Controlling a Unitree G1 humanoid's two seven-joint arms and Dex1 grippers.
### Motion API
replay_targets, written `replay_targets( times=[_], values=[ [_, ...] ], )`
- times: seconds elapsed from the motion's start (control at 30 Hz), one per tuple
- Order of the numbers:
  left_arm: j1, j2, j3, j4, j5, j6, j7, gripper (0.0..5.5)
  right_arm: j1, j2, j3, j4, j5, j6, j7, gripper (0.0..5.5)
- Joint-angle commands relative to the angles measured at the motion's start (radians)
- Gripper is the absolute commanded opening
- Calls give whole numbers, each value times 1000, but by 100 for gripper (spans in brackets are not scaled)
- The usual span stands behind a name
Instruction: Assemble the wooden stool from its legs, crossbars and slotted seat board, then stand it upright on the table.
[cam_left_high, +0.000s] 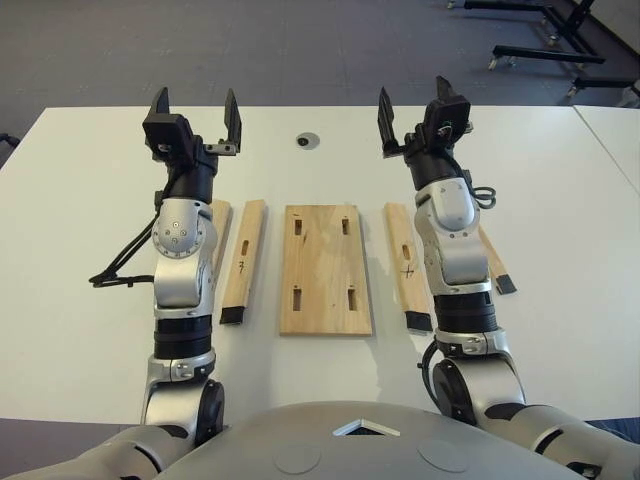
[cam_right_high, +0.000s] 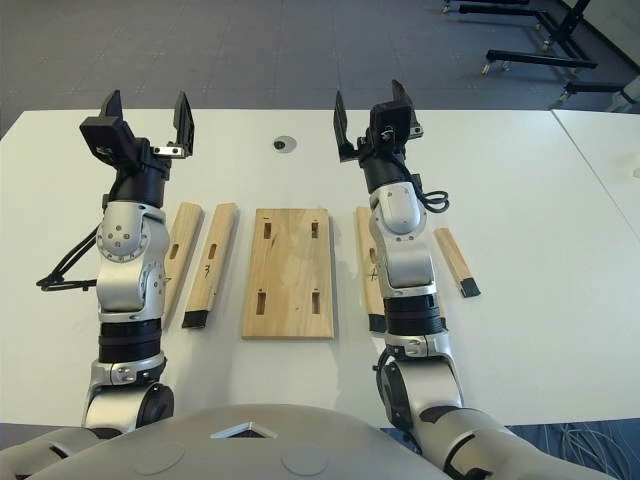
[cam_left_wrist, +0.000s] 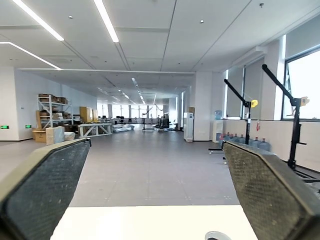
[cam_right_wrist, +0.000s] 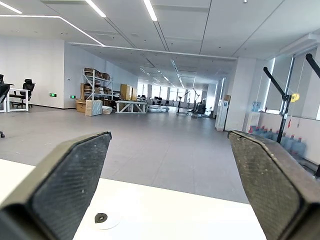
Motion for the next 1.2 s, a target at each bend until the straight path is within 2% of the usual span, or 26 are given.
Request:
replay_targets(
  times=[0.03,0.17,0.3,0.43,0.57,0.77,0.9,1.2],
  values=[
    [83,0,13,-103,44,23,48,481,78,-115,-88,-119,88,197,93,431],
    [197,-43,8,-215,73,40,105,481,170,-308,-239,-122,173,352,224,431],
    [263,-74,-2,-302,79,58,134,481,269,-419,-273,-112,212,411,347,431],
    [271,-76,-32,-341,58,85,109,481,399,-462,-312,-105,227,437,401,431],
    [282,-47,-83,-388,-30,153,1,481,550,-461,-363,-128,215,420,400,431],
    [298,-56,-110,-438,-71,207,-20,481,683,-453,-311,-149,196,432,412,431],
    [281,-47,-114,-424,-72,219,-27,481,672,-446,-276,-69,178,480,386,348],
    [268,-38,-111,-409,-60,220,-19,481,676,-458,-277,0,211,585,397,170]
  ],
)
